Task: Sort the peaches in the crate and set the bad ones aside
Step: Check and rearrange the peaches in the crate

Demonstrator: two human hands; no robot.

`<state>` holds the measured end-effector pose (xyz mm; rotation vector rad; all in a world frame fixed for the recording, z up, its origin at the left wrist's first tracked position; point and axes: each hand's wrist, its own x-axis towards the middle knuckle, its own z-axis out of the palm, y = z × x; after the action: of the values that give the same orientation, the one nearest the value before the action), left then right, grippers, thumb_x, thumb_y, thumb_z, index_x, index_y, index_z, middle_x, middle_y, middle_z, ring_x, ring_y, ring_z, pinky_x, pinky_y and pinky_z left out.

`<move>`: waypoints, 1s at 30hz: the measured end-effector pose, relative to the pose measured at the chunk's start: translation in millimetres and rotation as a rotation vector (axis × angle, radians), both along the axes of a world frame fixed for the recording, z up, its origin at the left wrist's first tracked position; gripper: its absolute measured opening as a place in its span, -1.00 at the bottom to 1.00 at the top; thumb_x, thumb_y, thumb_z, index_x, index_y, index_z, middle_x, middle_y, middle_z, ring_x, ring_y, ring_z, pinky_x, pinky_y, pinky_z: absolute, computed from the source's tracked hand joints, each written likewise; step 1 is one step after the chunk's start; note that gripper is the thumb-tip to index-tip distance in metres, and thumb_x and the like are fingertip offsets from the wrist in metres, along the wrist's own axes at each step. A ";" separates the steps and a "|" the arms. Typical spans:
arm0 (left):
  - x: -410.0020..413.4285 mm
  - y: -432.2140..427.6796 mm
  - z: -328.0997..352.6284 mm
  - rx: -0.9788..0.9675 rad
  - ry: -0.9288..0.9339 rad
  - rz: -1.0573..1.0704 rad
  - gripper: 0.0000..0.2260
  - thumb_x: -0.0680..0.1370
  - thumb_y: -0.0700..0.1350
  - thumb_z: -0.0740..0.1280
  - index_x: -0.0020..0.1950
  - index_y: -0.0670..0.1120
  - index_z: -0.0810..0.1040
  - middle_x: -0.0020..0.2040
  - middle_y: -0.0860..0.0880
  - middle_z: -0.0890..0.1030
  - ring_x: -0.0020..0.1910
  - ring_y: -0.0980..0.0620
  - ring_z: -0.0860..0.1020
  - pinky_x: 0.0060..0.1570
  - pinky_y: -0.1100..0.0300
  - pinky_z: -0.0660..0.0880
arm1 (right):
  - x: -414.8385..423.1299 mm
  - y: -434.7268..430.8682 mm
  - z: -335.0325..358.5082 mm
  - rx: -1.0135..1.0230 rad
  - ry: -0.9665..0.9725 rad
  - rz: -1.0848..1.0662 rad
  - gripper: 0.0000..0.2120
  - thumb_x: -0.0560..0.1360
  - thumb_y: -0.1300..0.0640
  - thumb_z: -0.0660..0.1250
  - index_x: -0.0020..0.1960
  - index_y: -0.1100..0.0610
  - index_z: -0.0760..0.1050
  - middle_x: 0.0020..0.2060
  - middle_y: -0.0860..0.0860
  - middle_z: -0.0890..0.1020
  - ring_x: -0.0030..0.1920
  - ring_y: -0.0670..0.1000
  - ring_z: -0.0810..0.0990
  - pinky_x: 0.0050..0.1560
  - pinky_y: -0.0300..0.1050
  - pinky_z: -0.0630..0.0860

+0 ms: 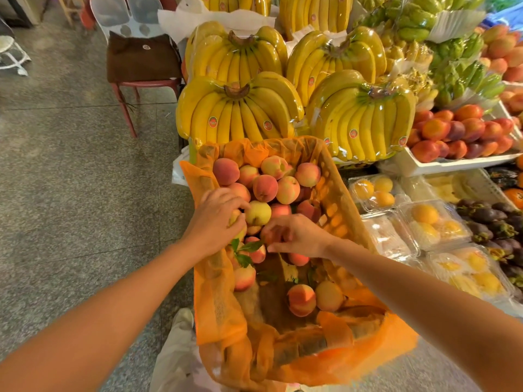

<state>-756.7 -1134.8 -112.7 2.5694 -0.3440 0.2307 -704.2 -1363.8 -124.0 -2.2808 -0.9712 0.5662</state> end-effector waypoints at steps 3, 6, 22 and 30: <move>2.4 -31.1 8.5 -0.073 0.191 -0.188 -0.81 0.52 0.05 0.24 0.02 0.06 0.60 -0.05 0.11 0.62 -0.07 0.11 0.56 -0.09 0.05 0.52 | -9.3 -27.5 4.3 -0.334 0.210 0.110 -0.65 0.41 0.04 0.50 0.17 0.04 0.57 -0.01 -0.05 0.60 -0.05 -0.09 0.55 -0.08 -0.30 0.48; -1.3 -66.2 1.8 0.016 0.476 -0.439 -0.83 0.52 0.01 0.33 0.08 0.02 0.58 -0.02 0.08 0.64 -0.10 0.14 0.57 -0.09 0.15 0.52 | -15.6 -49.4 12.3 -0.493 0.243 0.163 -0.62 0.43 0.08 0.49 0.22 0.07 0.56 0.03 -0.03 0.61 -0.05 -0.09 0.52 -0.18 -0.49 0.38; -14.7 -165.8 -82.9 0.440 0.879 -0.596 -0.48 0.51 -0.08 0.32 0.44 -0.06 0.27 0.31 -0.14 0.41 0.30 -0.17 0.43 0.23 0.05 0.41 | -19.2 -119.0 51.8 -0.105 0.094 -0.168 -0.72 0.43 0.07 0.49 0.12 0.07 0.61 0.12 0.04 0.60 0.12 0.01 0.57 0.12 -0.12 0.51; -3.6 -155.6 -75.8 0.320 0.868 -0.559 -0.51 0.36 0.00 0.43 0.26 0.04 0.43 0.21 -0.04 0.50 0.14 -0.07 0.50 0.04 0.11 0.47 | -50.0 -140.8 6.9 -0.058 -0.251 -0.300 -0.32 0.49 -0.13 0.34 0.51 0.09 0.24 0.57 0.06 -0.01 0.55 0.06 0.03 0.47 0.05 0.16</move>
<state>-760.3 -1290.4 -188.5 2.4522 -0.7593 -1.1733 -754.2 -1504.6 -117.1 -2.5307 -0.7094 0.1858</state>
